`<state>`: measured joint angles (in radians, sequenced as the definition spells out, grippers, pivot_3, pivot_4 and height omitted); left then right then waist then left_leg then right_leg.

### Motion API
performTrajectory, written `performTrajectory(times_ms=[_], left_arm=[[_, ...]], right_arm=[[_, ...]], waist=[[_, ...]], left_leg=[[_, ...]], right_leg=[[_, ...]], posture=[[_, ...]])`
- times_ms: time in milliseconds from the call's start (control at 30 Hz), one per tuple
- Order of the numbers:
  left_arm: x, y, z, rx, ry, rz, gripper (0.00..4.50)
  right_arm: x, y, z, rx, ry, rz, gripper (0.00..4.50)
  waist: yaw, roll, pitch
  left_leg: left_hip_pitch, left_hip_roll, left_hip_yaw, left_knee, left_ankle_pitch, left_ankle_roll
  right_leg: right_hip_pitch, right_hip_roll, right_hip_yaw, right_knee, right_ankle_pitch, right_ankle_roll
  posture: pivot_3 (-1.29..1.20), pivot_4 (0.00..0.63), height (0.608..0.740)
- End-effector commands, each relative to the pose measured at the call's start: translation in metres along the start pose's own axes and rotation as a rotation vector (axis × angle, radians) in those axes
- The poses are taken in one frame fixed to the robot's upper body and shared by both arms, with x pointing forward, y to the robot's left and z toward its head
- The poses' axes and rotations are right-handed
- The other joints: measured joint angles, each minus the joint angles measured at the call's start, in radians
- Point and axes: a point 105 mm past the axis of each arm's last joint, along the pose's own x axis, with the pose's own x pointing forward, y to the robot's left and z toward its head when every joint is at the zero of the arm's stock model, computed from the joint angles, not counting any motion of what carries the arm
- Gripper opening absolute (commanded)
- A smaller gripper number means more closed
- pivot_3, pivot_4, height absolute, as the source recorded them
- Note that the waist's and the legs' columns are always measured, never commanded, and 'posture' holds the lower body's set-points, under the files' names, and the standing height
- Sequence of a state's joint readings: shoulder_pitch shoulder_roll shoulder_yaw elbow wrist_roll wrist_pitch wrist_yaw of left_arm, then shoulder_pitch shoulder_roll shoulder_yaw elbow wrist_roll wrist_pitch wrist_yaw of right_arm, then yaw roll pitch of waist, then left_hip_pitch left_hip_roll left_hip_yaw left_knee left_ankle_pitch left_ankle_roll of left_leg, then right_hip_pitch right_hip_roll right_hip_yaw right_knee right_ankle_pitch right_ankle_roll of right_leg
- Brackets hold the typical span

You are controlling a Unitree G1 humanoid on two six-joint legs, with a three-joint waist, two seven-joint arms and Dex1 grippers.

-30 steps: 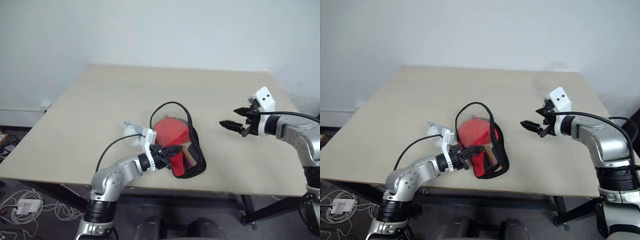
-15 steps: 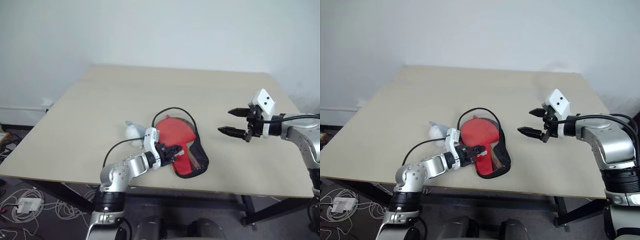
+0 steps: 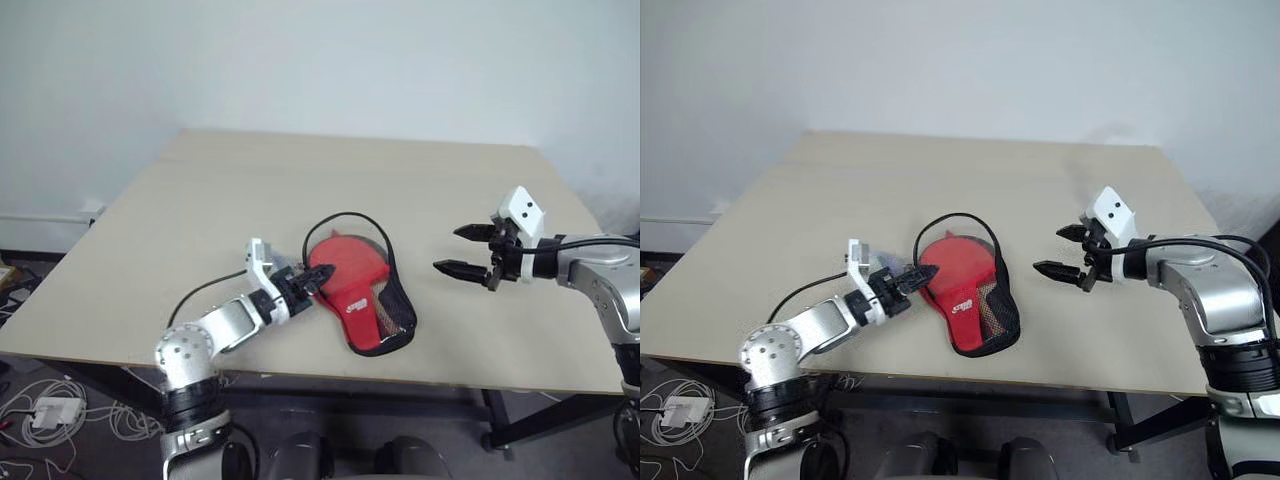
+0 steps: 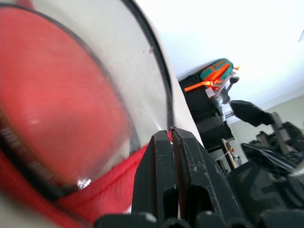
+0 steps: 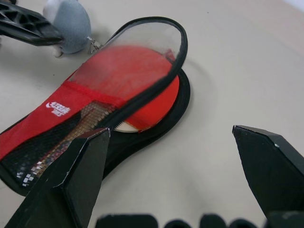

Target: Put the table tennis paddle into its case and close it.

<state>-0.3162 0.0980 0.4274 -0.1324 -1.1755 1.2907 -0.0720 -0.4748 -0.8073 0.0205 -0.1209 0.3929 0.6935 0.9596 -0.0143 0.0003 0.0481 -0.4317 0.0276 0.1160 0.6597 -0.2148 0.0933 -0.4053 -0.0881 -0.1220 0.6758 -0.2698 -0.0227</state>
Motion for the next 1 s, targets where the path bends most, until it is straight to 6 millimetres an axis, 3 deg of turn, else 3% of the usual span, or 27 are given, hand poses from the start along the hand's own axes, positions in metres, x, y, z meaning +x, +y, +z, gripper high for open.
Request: performTrajectory(times_ms=[33,167,267,633,667,1000], left_arm=[[-0.008,-0.003,-0.007,-0.031,0.042,-0.012,0.03],[-0.01,0.0,-0.023,-0.048,0.112,0.006,0.03],[-0.01,-0.001,-0.034,-0.062,0.162,0.0,0.61],[-0.012,0.016,-0.058,-0.145,0.251,0.09,4.3],[-0.012,0.016,-0.059,-0.152,0.256,0.092,4.48],[-0.004,0.011,-0.071,-0.255,0.29,0.055,4.48]], right_arm=[[-0.002,0.002,0.013,-0.029,-0.048,-0.001,4.5],[0.001,0.005,0.014,-0.025,-0.051,0.005,4.5],[0.003,0.007,0.014,-0.023,-0.053,0.01,4.5],[0.005,0.013,0.016,-0.011,-0.057,0.017,4.5],[0.004,0.014,0.016,-0.01,-0.057,0.016,4.5],[0.007,0.018,0.016,-0.001,-0.067,0.02,4.5]], waist=[[0.0,0.0,0.0],[0.001,-0.001,0.0],[0.0,-0.001,0.0],[0.0,-0.001,0.0],[0.0,-0.001,0.0],[0.003,-0.001,0.0]], left_leg=[[0.0,0.0,0.0,0.0,0.0,0.0],[0.0,0.0,0.0,0.001,0.0,0.0],[0.0,0.0,0.0,0.001,0.0,0.0],[0.0,0.0,0.0,0.0,0.0,0.0],[0.0,0.0,0.0,0.0,0.0,0.0],[0.0,-0.001,0.0,0.0,-0.001,0.0]], right_leg=[[0.0,0.0,0.0,0.0,0.0,0.0],[0.0,0.0,0.0,0.0,0.0,0.001],[0.0,0.0,0.0,0.0,0.0,0.001],[0.0,-0.001,0.0,0.0,0.001,0.0],[-0.001,-0.001,0.0,0.0,0.001,0.0],[0.0,-0.002,0.0,-0.001,0.002,-0.003]], posture=[[0.0,0.0,0.706],[0.0,0.0,0.706],[0.0,0.0,0.706],[0.0,0.0,0.706],[0.0,0.0,0.706],[0.0,0.0,0.706]])
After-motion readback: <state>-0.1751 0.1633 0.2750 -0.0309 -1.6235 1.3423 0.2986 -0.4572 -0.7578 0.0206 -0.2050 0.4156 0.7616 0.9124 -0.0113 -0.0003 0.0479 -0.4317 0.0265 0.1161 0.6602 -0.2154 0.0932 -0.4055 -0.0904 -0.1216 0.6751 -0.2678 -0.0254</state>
